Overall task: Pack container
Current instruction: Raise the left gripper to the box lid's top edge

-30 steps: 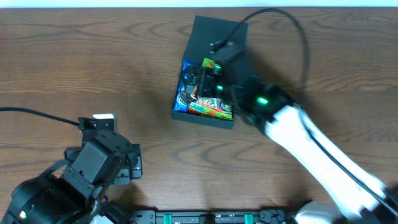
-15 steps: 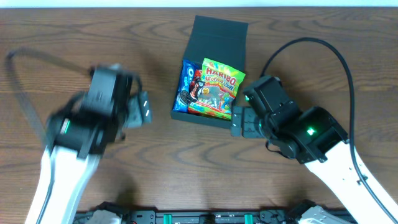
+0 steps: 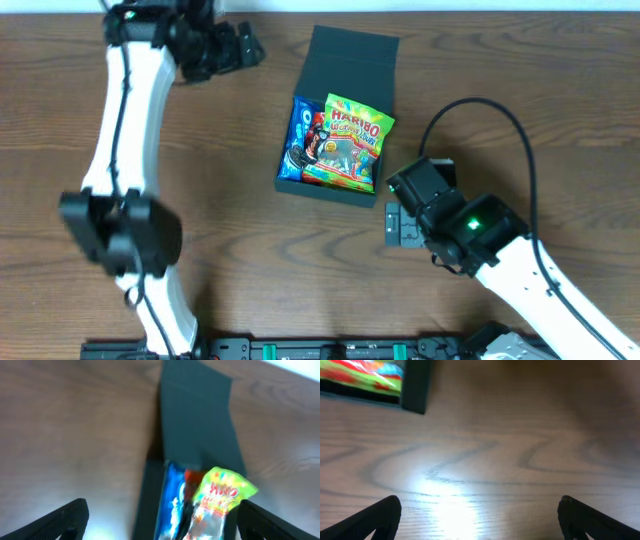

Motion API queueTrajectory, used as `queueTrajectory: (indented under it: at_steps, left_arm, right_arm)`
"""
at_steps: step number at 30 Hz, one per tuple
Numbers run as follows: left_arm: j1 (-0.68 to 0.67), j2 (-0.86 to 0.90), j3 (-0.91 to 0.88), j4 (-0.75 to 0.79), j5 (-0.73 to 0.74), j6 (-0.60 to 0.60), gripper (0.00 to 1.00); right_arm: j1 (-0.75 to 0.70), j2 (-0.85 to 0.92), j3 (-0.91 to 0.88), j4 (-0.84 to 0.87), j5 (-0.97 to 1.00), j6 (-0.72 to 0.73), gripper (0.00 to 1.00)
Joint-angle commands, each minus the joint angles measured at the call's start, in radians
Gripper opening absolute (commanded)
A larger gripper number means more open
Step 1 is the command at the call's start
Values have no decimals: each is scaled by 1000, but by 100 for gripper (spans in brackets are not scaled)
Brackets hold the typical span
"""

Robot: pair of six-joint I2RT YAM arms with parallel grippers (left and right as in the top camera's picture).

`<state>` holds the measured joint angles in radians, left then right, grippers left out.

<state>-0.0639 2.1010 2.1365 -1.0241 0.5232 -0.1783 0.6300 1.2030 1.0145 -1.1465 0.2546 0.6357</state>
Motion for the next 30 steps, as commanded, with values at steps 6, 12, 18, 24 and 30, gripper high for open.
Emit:
queueTrajectory:
  at_steps: [6,12,18,24,30]
  left_arm:
    - [-2,302,192,68,203,-69,95]
    - [-31,422,192,151,283,-92,95]
    - [-98,481,192,215,316,-87,95]
    - [-154,509,192,282,363,-84,95]
    - [-171,507,203,330,412,-23,95]
  right_arm:
    - [0,-5,-18,30,-8,6,99]
    - [0,-5,-18,55,-8,6,99]
    - [0,-4,-19,77,7,-3,99]
    - [0,-4,-27,80,8,-17,99]
    - [0,-4,-63,80,12,-16,99]
